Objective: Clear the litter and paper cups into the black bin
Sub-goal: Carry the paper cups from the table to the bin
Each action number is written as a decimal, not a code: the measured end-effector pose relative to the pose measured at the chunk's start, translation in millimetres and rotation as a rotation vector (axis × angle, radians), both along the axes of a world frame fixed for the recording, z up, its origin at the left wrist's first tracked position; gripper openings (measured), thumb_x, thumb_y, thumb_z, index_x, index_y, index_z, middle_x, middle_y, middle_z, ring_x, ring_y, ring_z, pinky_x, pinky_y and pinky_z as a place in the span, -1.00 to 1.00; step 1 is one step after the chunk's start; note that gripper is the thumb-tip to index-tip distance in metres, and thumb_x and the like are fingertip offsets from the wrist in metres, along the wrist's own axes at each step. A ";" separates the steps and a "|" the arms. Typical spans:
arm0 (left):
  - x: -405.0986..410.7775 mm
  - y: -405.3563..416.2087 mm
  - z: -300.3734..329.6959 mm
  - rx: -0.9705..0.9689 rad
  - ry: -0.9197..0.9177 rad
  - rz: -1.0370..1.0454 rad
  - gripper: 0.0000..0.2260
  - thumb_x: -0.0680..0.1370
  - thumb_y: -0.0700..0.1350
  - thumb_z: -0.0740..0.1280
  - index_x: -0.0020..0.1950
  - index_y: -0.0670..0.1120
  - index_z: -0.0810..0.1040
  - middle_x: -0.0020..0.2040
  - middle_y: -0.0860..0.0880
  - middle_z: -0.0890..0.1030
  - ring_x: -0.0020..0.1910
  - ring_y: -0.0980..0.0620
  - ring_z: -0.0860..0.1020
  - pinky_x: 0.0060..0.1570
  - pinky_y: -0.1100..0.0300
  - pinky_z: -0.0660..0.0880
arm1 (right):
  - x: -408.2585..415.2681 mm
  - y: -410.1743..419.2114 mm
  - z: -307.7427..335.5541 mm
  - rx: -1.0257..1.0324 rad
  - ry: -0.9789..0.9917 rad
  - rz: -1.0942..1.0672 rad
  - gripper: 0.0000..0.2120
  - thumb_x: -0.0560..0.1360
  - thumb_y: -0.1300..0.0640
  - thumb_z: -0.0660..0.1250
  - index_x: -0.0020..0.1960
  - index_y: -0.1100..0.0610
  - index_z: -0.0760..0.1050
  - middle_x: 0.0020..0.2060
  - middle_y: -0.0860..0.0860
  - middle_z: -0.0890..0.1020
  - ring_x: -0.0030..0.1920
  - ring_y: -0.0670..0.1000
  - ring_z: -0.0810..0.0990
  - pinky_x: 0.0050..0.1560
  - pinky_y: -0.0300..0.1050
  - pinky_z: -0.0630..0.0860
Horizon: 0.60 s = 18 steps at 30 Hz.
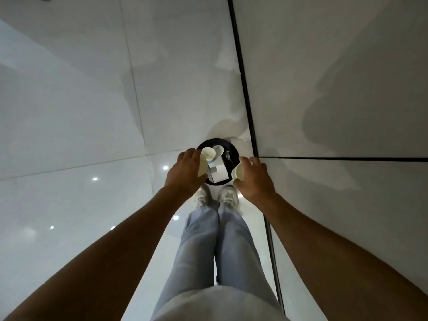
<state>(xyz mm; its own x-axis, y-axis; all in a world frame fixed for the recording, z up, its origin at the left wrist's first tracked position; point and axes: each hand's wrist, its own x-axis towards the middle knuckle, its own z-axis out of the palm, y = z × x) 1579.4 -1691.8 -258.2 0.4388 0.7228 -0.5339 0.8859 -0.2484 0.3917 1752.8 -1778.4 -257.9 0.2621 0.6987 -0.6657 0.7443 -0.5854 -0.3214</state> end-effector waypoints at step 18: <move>51.3 44.7 -263.1 0.022 0.036 0.006 -0.33 0.48 0.02 0.42 0.49 -0.11 0.21 0.42 -0.10 0.32 0.40 -0.11 0.28 0.15 -0.03 0.46 | 8.4 17.3 -239.4 0.119 0.059 -0.065 -0.37 0.49 0.09 0.36 0.49 0.06 0.20 0.45 0.06 0.25 0.37 0.11 0.29 0.18 -0.09 0.45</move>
<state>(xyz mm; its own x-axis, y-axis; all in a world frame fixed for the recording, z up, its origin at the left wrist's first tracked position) 1630.7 -1647.0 -521.3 0.4149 0.7373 -0.5331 0.9009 -0.2510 0.3541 1761.2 -1761.1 -497.3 0.2720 0.7564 -0.5949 0.6839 -0.5869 -0.4335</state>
